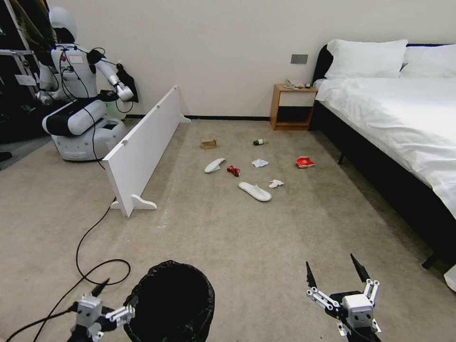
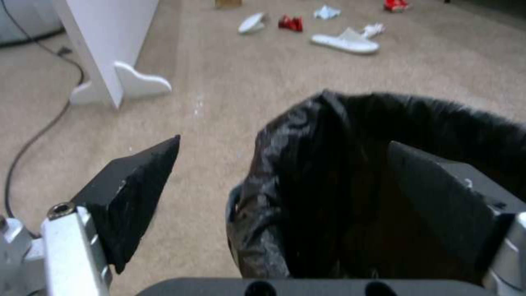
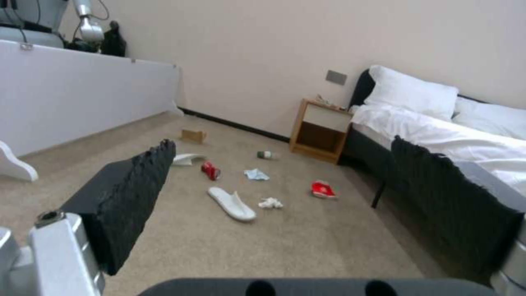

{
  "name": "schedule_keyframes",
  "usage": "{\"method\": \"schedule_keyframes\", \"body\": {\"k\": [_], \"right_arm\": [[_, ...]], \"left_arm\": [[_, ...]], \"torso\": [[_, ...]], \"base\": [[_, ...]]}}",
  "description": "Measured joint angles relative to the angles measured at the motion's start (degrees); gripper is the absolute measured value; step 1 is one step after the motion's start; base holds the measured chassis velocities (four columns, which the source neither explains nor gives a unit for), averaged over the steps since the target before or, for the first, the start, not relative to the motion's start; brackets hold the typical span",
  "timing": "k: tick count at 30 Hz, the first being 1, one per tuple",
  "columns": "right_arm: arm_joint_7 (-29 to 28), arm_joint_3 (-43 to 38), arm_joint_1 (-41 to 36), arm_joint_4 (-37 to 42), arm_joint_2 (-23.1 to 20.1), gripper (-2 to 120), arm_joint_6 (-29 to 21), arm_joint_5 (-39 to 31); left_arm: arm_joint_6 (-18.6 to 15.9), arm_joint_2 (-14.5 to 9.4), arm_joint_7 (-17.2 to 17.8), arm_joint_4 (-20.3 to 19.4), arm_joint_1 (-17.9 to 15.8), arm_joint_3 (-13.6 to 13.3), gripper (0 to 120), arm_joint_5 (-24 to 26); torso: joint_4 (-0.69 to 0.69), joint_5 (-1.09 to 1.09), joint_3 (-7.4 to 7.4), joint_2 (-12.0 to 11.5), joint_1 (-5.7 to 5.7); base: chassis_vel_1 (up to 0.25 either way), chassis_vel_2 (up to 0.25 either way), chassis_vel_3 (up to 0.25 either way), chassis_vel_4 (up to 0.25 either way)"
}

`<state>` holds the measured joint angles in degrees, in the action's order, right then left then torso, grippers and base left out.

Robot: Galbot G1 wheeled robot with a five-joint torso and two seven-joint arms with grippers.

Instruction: Pick up the trash bin, then pick up the garbage from the floor and place it into the trash bin.

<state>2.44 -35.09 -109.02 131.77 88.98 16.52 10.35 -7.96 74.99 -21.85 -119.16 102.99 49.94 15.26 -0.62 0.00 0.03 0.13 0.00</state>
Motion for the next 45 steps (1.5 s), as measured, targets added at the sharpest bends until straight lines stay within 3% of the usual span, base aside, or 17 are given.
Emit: {"method": "schedule_keyframes", "body": {"k": [9,20,27,45], "right_arm": [[0.0,0.2,-0.3,-0.1,0.1,100,0.2,0.5],[-0.1,0.7,-0.5,-0.5,0.3,100,0.3,1.1],[-0.1,0.9,-0.4,-0.6,0.3,100,0.4,1.2],[-0.2,0.8,-0.7,-0.6,0.3,100,0.6,1.1]], "left_arm": [[-3.1,-0.9,0.6,1.9,-2.6,-2.0,100,-1.4],[-8.9,-4.2,3.3,3.4,-6.5,-4.7,100,2.1],[-11.9,-5.6,5.7,4.8,-6.8,-5.5,100,4.2],[-14.0,-6.8,7.7,6.7,-6.6,-7.6,100,6.4]], "torso": [[0.01,0.00,0.00,0.0,0.00],[0.00,0.00,0.00,0.0,0.00],[0.01,0.00,0.00,0.0,0.00],[0.01,0.00,0.00,0.0,0.00]], "base": [[0.000,0.000,0.000,0.000],[0.000,0.000,0.000,0.000],[0.000,0.000,0.000,0.000],[0.000,0.000,0.000,0.000]]}}
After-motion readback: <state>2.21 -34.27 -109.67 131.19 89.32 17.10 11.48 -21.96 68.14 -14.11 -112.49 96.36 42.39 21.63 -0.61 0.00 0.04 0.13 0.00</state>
